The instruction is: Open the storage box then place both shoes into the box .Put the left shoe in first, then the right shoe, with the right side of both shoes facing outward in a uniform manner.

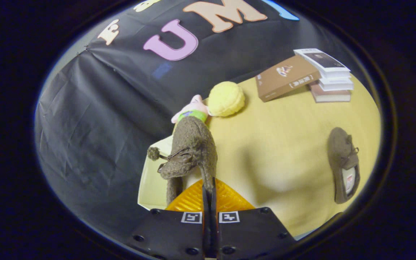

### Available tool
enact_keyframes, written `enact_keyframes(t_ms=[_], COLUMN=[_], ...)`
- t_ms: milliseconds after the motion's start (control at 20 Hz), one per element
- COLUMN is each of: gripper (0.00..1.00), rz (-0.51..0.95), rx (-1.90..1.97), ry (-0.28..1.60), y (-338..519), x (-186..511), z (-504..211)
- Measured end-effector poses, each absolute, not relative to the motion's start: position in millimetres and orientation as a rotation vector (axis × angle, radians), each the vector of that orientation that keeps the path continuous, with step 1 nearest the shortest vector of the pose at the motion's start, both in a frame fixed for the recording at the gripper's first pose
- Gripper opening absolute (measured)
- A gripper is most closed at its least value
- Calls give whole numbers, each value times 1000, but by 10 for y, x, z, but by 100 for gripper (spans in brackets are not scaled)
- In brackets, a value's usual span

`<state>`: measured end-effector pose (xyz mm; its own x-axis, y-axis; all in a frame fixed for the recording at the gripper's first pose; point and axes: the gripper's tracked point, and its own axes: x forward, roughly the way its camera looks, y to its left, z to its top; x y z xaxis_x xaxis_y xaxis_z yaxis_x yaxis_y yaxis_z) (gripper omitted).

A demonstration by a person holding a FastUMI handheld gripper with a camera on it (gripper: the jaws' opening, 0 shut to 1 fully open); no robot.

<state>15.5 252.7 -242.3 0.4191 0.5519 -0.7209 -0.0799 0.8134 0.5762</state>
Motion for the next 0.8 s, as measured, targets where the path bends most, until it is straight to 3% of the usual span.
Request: enact_keyframes(t_ms=[350,800], gripper=[3,3], rz=[483,421], rx=[535,476], ry=[1099,1186], y=[3502,4294], x=[142,2], z=[-2303,-2814])
